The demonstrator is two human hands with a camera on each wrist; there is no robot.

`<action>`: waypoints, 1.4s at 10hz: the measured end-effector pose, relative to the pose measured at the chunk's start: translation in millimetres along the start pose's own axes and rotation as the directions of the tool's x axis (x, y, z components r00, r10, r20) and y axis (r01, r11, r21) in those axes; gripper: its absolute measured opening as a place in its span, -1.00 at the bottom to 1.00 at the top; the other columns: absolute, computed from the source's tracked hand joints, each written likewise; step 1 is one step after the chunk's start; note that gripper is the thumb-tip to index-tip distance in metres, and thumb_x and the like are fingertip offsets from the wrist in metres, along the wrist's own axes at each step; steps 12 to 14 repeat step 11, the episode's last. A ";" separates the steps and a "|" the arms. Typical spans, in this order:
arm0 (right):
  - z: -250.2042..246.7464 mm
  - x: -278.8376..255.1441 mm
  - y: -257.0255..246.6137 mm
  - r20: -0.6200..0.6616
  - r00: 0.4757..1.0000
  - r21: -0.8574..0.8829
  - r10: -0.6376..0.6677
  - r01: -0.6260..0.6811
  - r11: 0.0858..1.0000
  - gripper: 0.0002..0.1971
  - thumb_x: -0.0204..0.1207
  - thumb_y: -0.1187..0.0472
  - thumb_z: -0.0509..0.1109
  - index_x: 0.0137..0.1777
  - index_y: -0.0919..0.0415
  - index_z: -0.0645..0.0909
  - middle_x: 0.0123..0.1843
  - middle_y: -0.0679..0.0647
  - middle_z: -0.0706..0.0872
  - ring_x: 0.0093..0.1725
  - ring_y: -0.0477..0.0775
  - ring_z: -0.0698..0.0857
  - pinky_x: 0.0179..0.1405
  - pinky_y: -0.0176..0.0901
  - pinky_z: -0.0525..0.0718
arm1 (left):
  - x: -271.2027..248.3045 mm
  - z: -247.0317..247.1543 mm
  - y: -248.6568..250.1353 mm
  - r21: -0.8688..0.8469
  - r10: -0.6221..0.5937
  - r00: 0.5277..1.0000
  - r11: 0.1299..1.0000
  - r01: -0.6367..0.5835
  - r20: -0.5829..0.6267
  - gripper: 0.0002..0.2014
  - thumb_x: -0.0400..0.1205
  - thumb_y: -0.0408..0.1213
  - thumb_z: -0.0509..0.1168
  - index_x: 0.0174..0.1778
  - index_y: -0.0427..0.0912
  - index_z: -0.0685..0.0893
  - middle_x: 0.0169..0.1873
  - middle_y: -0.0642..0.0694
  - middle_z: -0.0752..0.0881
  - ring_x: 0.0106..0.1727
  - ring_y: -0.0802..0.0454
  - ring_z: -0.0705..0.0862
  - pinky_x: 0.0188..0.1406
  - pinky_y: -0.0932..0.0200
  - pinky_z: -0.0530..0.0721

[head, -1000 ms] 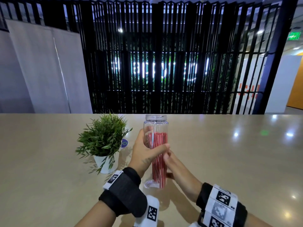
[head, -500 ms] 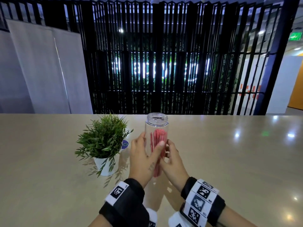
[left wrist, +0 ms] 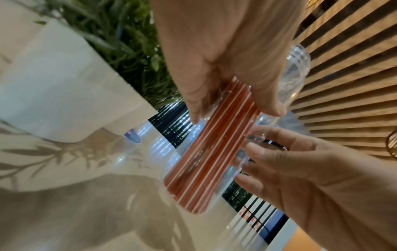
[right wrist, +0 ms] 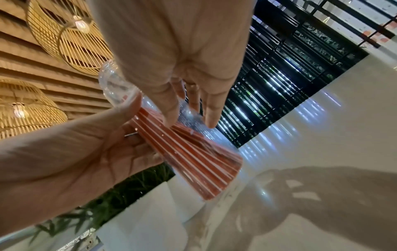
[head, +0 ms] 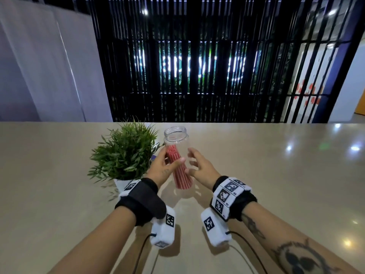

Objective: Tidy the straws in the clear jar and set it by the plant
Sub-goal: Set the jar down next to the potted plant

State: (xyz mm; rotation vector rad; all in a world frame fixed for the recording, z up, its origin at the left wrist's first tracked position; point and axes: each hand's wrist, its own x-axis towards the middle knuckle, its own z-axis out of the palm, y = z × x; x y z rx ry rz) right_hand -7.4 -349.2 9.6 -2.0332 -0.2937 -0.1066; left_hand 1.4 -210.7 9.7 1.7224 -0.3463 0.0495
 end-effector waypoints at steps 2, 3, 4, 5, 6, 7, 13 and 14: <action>15.3 4.7 27.4 -0.080 0.990 0.055 0.113 -0.109 0.993 -0.31 0.42 0.53 0.31 0.51 0.16 0.17 0.49 0.25 0.40 0.45 0.23 0.43 0.43 0.10 0.47 | 7.7 6.5 -28.6 0.048 -0.089 0.993 0.995 0.085 0.074 -0.26 0.48 -0.07 0.36 0.55 0.00 0.16 0.50 -0.15 0.42 0.52 -0.08 0.34 0.44 0.07 0.20; 19.7 5.3 35.2 -0.105 0.985 0.100 0.134 -0.124 0.987 -0.35 0.45 0.56 0.27 0.50 0.17 0.20 0.48 0.24 0.41 0.30 0.02 0.45 0.22 -0.19 0.52 | 13.3 12.7 -38.3 0.107 -0.070 0.997 0.992 0.066 0.028 -0.35 0.56 -0.21 0.29 0.55 -0.11 0.17 0.40 -0.05 0.47 0.44 0.04 0.39 0.19 0.39 0.25; 23.5 5.6 41.8 -0.107 0.983 0.140 0.147 -0.131 0.981 -0.37 0.47 0.54 0.25 0.50 0.19 0.19 0.48 0.25 0.41 0.24 -0.04 0.44 0.07 -0.36 0.50 | 18.4 14.1 -46.6 0.124 -0.049 0.999 0.991 0.049 -0.007 -0.39 0.55 -0.22 0.31 0.51 -0.18 0.25 0.28 -0.07 0.55 0.35 0.05 0.47 0.18 0.44 0.33; 27.8 4.8 47.8 -0.132 0.982 0.146 0.132 -0.112 0.983 -0.40 0.50 0.51 0.24 0.50 0.19 0.19 0.47 0.28 0.43 0.20 -0.06 0.44 -0.03 -0.54 0.50 | 22.5 13.2 -53.9 0.159 -0.045 0.999 0.986 0.043 0.010 -0.38 0.55 -0.18 0.30 0.50 -0.18 0.25 0.29 -0.11 0.57 0.37 0.01 0.49 0.20 0.43 0.34; 30.0 5.2 51.8 -0.152 0.981 0.155 0.118 -0.095 0.983 -0.41 0.50 0.52 0.23 0.50 0.21 0.20 0.41 0.32 0.48 0.14 -0.06 0.46 -0.35 -0.77 0.50 | 22.8 13.6 -54.8 0.232 -0.017 1.000 0.973 0.017 -0.001 -0.41 0.58 -0.17 0.26 0.51 -0.19 0.24 0.29 -0.15 0.58 0.25 0.10 0.48 0.00 0.59 0.30; 28.4 6.9 53.7 -0.148 0.982 0.143 0.113 -0.091 0.985 -0.41 0.50 0.51 0.23 0.49 0.20 0.19 0.41 0.31 0.48 0.14 -0.08 0.46 -0.30 -0.72 0.52 | 24.1 13.6 -54.7 0.155 -0.051 0.997 0.987 0.043 0.053 -0.35 0.59 -0.17 0.23 0.56 -0.17 0.10 0.43 -0.20 0.47 0.41 -0.02 0.45 0.28 0.27 0.35; 2.2 1.6 36.2 -0.396 0.917 -0.081 0.054 -0.094 0.992 -0.81 0.52 0.22 0.29 0.07 0.26 0.61 -0.07 0.22 0.72 -0.07 0.17 0.68 0.14 0.19 0.66 | 9.0 1.0 -44.0 0.334 0.069 0.950 0.942 0.039 -0.304 -0.56 0.65 -0.09 0.08 0.36 -0.29 0.40 0.08 -0.24 0.65 0.16 -0.21 0.62 0.19 -0.01 0.54; 2.2 1.6 36.2 -0.396 0.917 -0.081 0.054 -0.094 0.992 -0.81 0.52 0.22 0.29 0.07 0.26 0.61 -0.07 0.22 0.72 -0.07 0.17 0.68 0.14 0.19 0.66 | 9.0 1.0 -44.0 0.334 0.069 0.950 0.942 0.039 -0.304 -0.56 0.65 -0.09 0.08 0.36 -0.29 0.40 0.08 -0.24 0.65 0.16 -0.21 0.62 0.19 -0.01 0.54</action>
